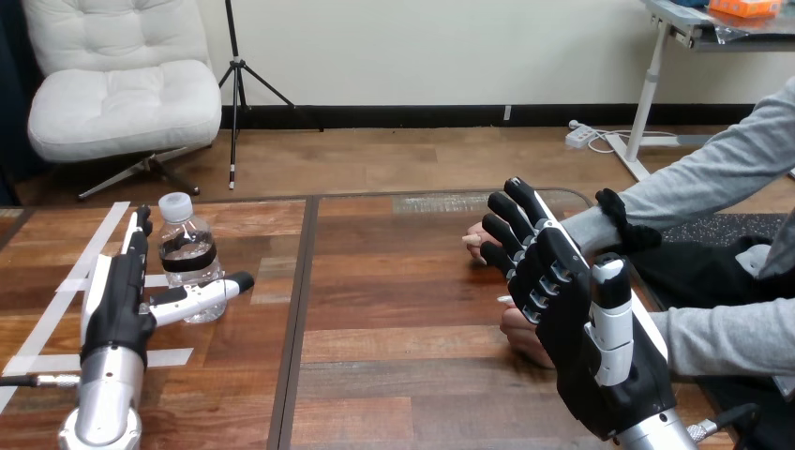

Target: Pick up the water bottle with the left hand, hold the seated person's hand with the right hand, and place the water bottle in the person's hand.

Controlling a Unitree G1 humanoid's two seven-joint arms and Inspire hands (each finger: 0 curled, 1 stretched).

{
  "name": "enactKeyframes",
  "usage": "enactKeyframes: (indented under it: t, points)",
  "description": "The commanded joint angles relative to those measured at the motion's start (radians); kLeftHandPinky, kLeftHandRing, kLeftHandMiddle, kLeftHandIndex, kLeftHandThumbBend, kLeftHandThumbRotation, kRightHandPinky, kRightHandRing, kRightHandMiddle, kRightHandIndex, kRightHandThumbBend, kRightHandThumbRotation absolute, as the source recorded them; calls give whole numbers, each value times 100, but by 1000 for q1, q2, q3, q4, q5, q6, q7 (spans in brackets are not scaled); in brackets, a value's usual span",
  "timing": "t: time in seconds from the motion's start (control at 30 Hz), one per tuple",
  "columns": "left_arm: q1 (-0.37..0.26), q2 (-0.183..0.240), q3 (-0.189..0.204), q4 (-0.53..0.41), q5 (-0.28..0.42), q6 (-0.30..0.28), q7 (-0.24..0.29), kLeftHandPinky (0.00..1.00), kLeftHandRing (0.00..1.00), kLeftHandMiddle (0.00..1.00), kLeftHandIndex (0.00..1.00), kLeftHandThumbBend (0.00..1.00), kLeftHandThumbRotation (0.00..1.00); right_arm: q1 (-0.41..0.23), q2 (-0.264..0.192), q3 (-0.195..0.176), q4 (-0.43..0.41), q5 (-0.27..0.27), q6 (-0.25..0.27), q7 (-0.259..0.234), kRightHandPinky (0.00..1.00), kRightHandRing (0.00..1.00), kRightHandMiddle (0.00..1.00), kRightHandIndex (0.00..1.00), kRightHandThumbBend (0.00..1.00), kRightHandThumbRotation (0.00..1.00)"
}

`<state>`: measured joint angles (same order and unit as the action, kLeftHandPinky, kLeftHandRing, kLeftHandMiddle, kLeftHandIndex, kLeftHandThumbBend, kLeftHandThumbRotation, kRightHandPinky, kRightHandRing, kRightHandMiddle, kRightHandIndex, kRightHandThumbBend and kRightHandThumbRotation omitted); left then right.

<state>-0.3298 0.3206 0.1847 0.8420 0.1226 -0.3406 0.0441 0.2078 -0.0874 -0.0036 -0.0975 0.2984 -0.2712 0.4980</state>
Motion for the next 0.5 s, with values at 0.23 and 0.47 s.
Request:
enactKeyframes:
  t: [0.23,0.47]
  points:
    - [-148,12,-25,104,16,-7,78,99,100,100,100,100,26,-48,-6,-5,6,8,-23,4,100,100,99,100,91,100]
    - [-184,4,-41,159,32,-18,157,97,100,100,100,100,30,-50,-7,-6,10,8,-27,6,100,100,99,100,91,100]
